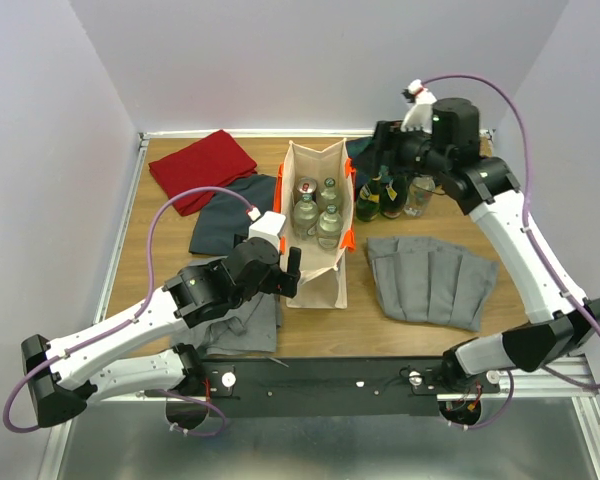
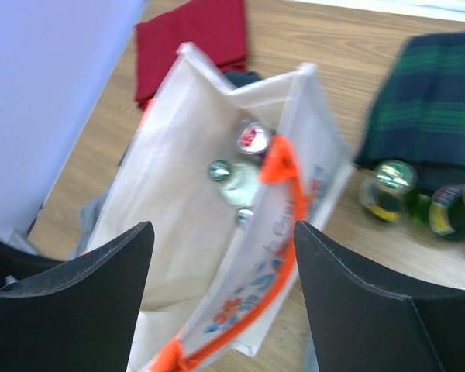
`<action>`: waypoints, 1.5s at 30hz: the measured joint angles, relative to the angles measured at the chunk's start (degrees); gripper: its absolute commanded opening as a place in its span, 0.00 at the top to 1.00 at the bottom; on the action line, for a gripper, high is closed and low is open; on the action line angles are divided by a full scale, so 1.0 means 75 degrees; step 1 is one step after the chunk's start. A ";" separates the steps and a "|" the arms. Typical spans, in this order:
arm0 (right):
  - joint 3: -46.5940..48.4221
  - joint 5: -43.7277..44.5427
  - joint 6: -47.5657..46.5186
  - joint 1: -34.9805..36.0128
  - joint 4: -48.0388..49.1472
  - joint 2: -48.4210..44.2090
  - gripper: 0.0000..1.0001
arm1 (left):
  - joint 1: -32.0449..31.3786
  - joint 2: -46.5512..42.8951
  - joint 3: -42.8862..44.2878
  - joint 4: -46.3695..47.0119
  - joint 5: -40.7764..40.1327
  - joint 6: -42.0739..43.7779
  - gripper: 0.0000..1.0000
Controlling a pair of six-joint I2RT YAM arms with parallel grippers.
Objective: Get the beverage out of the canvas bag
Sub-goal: Adjust the drink in the canvas bag.
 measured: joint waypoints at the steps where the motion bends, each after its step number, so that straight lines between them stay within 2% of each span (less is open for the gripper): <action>1: 0.0137 0.0090 -0.0009 0.0245 -0.0017 0.0087 0.20 | 0.0003 0.0000 0.0000 0.0009 0.0003 0.0000 0.01; 7: 0.0697 0.0653 -0.0067 0.1355 -0.0163 0.0638 0.20 | 0.0003 0.0000 0.0000 0.0026 0.0047 0.0003 0.01; 20: 0.1084 0.1064 -0.0286 0.2192 -0.0796 0.1440 0.23 | 0.0003 0.0061 0.0000 0.0085 0.0085 0.0003 0.01; 36: 0.0801 0.2769 -0.0720 0.2349 -0.1614 0.1821 0.22 | 0.0003 0.0143 0.0082 0.0204 0.0154 0.0029 0.01; 45: 0.0160 0.2996 -0.0711 0.2349 -0.1749 0.1862 0.22 | 0.0003 0.0117 -0.0009 0.0332 0.0259 0.0023 0.01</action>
